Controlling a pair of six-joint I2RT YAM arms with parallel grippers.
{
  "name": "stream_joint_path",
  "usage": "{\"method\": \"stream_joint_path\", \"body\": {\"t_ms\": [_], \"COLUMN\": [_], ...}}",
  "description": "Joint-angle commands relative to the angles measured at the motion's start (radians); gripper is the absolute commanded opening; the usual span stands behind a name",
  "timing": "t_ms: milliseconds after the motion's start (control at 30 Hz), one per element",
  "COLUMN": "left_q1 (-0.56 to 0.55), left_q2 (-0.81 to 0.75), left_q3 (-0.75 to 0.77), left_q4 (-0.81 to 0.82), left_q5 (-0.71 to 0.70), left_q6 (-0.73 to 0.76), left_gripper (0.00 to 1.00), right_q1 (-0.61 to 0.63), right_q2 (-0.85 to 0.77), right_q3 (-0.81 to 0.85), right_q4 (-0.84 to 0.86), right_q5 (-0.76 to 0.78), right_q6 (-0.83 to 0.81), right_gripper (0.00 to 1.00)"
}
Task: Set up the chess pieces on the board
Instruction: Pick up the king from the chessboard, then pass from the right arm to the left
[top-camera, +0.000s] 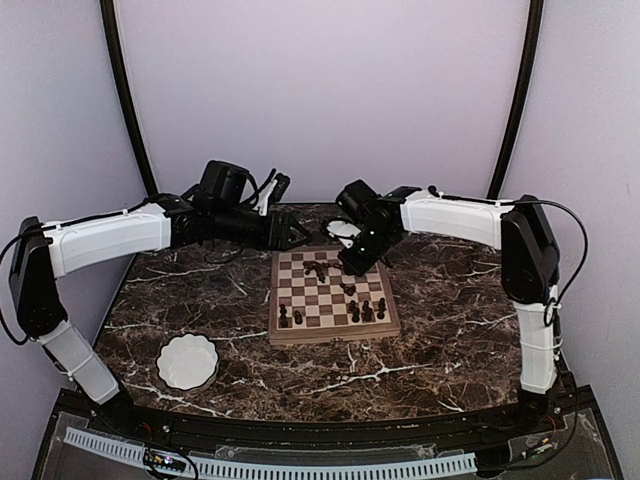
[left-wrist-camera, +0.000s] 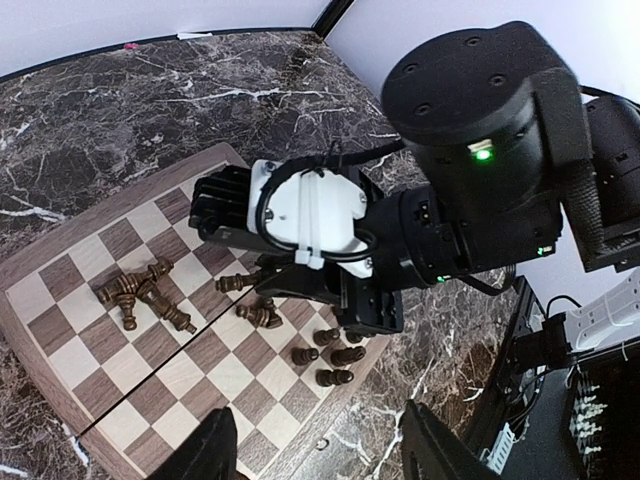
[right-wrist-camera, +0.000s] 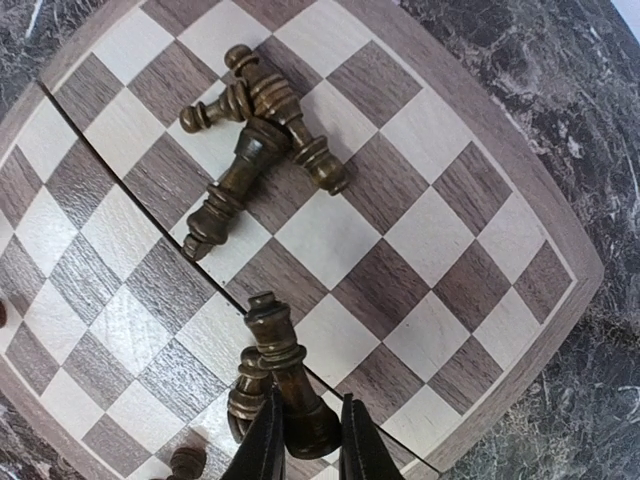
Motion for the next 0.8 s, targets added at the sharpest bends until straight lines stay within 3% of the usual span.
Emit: {"method": "stream_joint_path", "body": {"t_ms": [0,533,767], "left_q1": [0.021,0.070,0.073], "left_q2": [0.020,0.171,0.186], "left_q3": [0.030,0.056,0.031], "left_q4": [0.051,0.232,0.260], "left_q5": [0.040,0.162,0.179], "left_q6": [-0.048,-0.291,-0.322], "left_gripper": [0.58,0.58,0.54], "right_q1": [0.002,0.021,0.035], "right_q2": [-0.086,-0.216,-0.233], "right_q3": [-0.003,-0.064,-0.064], "right_q4": [0.002,0.089,0.114], "right_q5": [-0.025,-0.212,-0.265], "right_q6": [0.025,0.045,0.035], "right_gripper": [0.07,0.07,0.08]}}
